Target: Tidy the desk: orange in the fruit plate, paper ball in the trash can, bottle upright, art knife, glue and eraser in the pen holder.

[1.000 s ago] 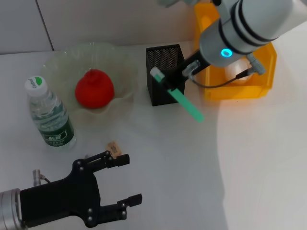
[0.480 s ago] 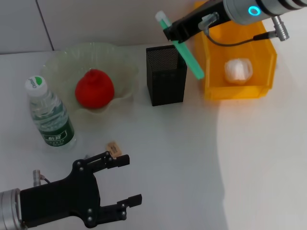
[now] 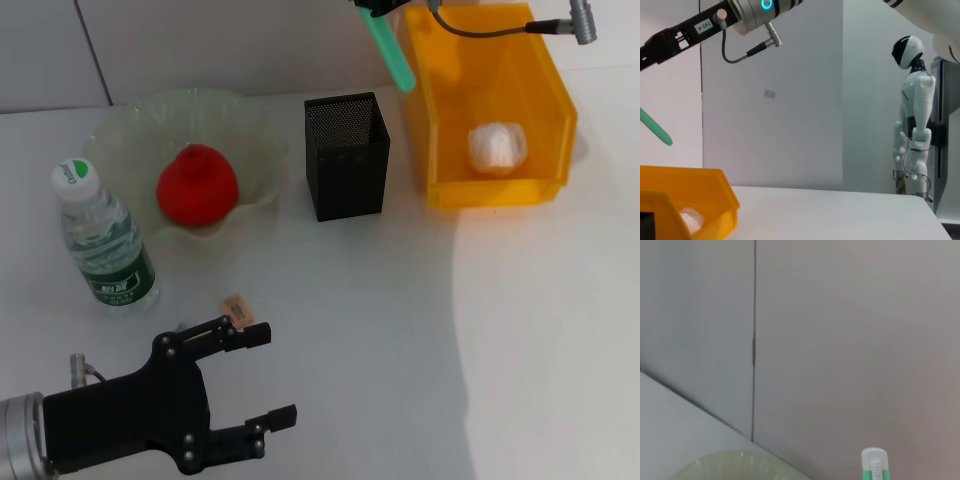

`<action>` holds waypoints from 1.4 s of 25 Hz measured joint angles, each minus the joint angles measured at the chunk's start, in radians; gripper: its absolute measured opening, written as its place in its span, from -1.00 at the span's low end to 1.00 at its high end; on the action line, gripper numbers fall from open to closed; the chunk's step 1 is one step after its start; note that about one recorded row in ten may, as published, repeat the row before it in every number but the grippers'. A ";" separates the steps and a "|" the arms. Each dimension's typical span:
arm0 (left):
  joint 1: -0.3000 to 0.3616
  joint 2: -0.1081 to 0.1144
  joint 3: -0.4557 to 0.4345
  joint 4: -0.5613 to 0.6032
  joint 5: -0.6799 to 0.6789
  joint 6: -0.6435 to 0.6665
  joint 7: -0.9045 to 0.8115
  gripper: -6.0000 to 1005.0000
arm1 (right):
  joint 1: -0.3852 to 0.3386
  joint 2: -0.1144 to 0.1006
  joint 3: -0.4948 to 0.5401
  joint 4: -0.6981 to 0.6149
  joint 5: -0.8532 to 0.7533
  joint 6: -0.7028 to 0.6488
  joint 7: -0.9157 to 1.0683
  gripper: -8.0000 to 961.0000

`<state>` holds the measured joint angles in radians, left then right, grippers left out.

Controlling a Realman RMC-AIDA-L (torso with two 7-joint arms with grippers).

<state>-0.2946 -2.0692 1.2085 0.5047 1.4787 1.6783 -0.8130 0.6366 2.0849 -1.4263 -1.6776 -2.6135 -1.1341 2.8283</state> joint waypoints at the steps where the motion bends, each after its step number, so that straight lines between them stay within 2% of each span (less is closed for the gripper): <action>1: 0.000 0.000 0.000 0.000 0.000 0.000 0.000 0.54 | -0.006 0.001 -0.003 0.005 0.002 0.018 -0.009 -0.51; 4: -0.003 0.000 0.000 0.000 0.000 -0.005 0.000 0.54 | -0.036 0.002 -0.022 0.041 0.041 0.108 -0.055 -0.50; 5: -0.004 0.000 -0.001 0.000 0.000 -0.009 0.000 0.54 | -0.053 0.001 -0.029 0.077 0.098 0.163 -0.098 -0.50; 15: -0.008 -0.002 -0.001 -0.011 0.000 -0.022 0.000 0.54 | -0.121 0.000 -0.037 0.232 0.353 0.349 -0.351 -0.46; 22: -0.011 -0.002 -0.001 -0.018 0.000 -0.027 0.000 0.54 | -0.131 -0.002 -0.030 0.299 0.495 0.396 -0.506 -0.43; 32: -0.012 -0.002 -0.002 -0.023 0.000 -0.027 0.000 0.54 | -0.135 0.000 -0.069 0.373 0.566 0.496 -0.625 -0.40; 35: -0.011 -0.002 -0.003 -0.023 0.000 -0.027 0.000 0.54 | -0.135 0.000 -0.099 0.423 0.666 0.549 -0.723 -0.39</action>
<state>-0.3055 -2.0709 1.2057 0.4814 1.4788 1.6509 -0.8130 0.5012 2.0848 -1.5253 -1.2544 -1.9472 -0.5849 2.1057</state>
